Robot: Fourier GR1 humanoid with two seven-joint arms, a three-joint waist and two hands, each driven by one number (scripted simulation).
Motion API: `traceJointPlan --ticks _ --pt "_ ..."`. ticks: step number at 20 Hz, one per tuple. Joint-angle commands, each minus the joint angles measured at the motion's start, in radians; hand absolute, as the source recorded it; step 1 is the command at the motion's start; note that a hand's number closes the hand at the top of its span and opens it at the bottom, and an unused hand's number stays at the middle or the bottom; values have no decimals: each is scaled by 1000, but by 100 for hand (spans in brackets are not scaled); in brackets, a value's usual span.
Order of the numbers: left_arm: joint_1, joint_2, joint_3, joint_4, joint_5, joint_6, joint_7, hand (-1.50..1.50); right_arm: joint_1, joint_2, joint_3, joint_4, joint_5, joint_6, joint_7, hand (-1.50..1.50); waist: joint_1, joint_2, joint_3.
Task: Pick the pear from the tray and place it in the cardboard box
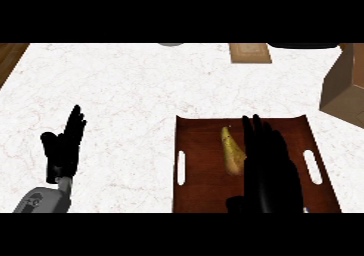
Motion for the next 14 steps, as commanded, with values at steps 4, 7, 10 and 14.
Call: traceJointPlan --ticks 4,7,10,14 --pt "55 3 8 -52 -2 -31 11 0 -87 39 30 172 -47 7 196 -150 5 -1 1" --pt "13 -14 18 -10 -21 -26 19 0 -138 39 37 132 -126 44 270 -150 1 -1 1" --pt "-9 -23 47 47 -26 -28 -22 0 -120 40 27 189 -105 -4 254 -150 -5 0 1" --pt "8 -11 57 23 -16 -51 7 0 -200 40 8 259 -131 13 287 -150 -1 0 1"
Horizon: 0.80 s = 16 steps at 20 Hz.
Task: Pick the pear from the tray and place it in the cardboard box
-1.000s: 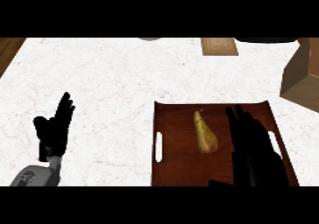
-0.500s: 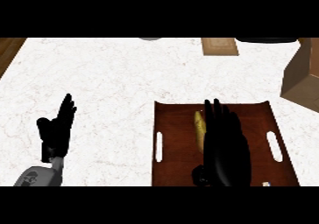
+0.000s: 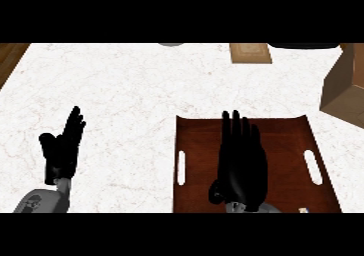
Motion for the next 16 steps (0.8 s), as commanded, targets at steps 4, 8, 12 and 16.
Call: traceJointPlan --ticks 4,8,12,16 --pt "-4 -1 12 -26 -16 -1 23 0 -74 14 24 119 -43 -40 234 -150 4 0 0" --pt "46 -2 24 -27 -21 -12 -10 0 -51 14 -19 74 -37 10 207 -150 -4 -3 0" --pt "-26 -8 19 -33 -38 2 59 0 -34 13 2 90 -38 -24 224 -150 -10 -3 0" --pt "7 -32 25 -10 -30 -21 7 0 -105 13 -14 182 -56 -43 255 -150 -1 0 0"
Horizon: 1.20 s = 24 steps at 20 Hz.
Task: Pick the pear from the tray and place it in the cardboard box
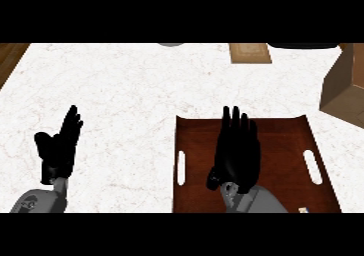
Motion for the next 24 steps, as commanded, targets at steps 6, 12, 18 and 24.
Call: traceJointPlan --ticks 6,12,18,24 --pt "4 -59 -14 41 -46 22 -43 0 -80 15 -57 81 -17 87 164 -150 -5 0 0" --pt "4 -41 11 9 -52 11 -6 0 -61 15 -42 158 4 15 141 -150 -2 0 0" --pt "31 -75 -1 -49 -74 31 18 0 -59 15 -88 219 6 -8 78 -150 0 -1 1" --pt "14 -42 35 -40 -66 -26 36 0 -65 5 -160 300 5 -43 -13 -150 -1 1 1"
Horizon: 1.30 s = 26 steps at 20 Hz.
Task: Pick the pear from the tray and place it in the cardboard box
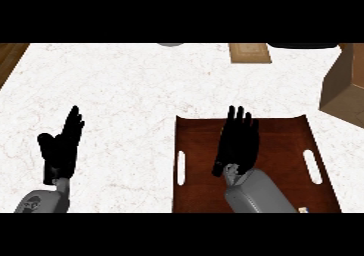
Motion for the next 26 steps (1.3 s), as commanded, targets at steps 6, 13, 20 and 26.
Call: traceJointPlan --ticks 6,13,20,26 --pt "35 -17 20 -71 -24 -14 54 0 -11 0 -89 107 40 -36 -23 -150 -1 -1 0" --pt "14 -29 50 -50 -49 -46 44 0 -65 13 -22 272 9 -200 -110 150 3 1 0" --pt "61 -46 66 -57 -77 -49 12 0 56 -48 -23 105 97 -133 -225 150 -5 -1 0" --pt "49 -18 99 -39 -48 -57 15 0 319 -285 18 -140 -166 -17 -611 150 -31 -8 1"
